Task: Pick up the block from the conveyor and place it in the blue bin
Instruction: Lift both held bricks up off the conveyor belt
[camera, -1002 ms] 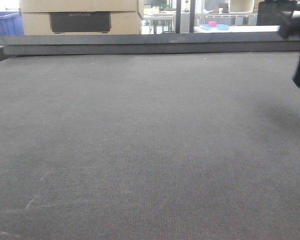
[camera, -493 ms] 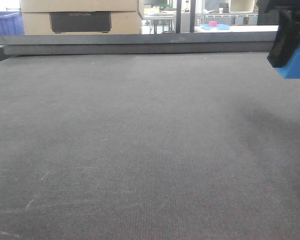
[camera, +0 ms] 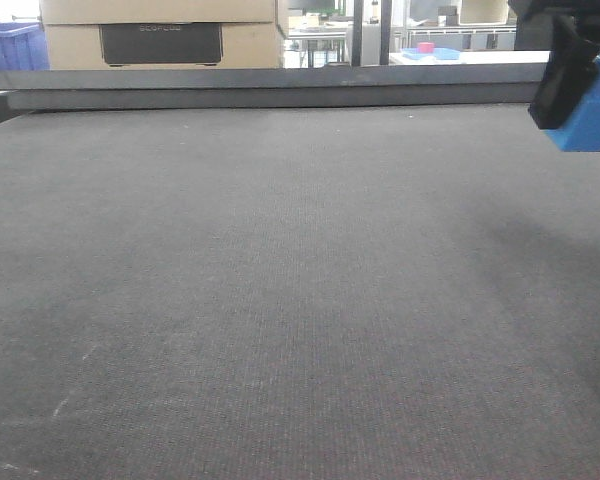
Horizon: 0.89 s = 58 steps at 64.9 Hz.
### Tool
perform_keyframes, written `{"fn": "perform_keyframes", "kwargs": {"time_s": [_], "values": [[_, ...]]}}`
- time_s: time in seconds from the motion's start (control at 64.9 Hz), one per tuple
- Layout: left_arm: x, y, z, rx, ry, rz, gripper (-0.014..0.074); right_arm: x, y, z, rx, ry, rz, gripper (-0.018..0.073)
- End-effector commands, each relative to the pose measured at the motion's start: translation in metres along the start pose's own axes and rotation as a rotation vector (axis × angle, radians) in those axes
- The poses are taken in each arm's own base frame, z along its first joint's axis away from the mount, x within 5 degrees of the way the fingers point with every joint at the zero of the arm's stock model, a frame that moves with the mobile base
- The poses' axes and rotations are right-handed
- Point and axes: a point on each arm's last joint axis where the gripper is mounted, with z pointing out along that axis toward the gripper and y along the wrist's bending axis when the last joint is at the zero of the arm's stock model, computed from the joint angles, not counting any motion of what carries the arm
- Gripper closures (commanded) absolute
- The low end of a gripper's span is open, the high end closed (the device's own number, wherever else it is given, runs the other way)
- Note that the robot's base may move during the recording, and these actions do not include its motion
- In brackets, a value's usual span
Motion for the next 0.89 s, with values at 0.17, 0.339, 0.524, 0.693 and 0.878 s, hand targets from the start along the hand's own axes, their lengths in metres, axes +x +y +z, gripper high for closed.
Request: {"fn": "perform_keyframes", "kwargs": {"time_s": [0.17, 0.339, 0.524, 0.693, 0.878], "values": [[-0.002, 0.001, 0.0, -0.002, -0.01, -0.036, 0.0355, -0.002, 0.0, -0.004, 0.0, -0.041, -0.011, 0.0713], [0.0, 0.0, -0.003, 0.004, 0.002, -0.043, 0.0706, -0.003, 0.0, -0.004, 0.0, -0.047, -0.011, 0.0713], [0.003, -0.015, -0.03, 0.015, -0.07, -0.013, 0.0707, 0.0, 0.0, 0.0, 0.0, -0.05, -0.01, 0.0713], [0.006, -0.039, -0.063, 0.019, -0.198, 0.027, 0.0707, 0.014, -0.003, 0.013, 0.006, -0.011, -0.007, 0.0713], [0.017, -0.064, -0.106, 0.057, -0.377, 0.085, 0.0707, 0.026, -0.004, 0.013, 0.006, -0.026, -0.007, 0.0713]]}}
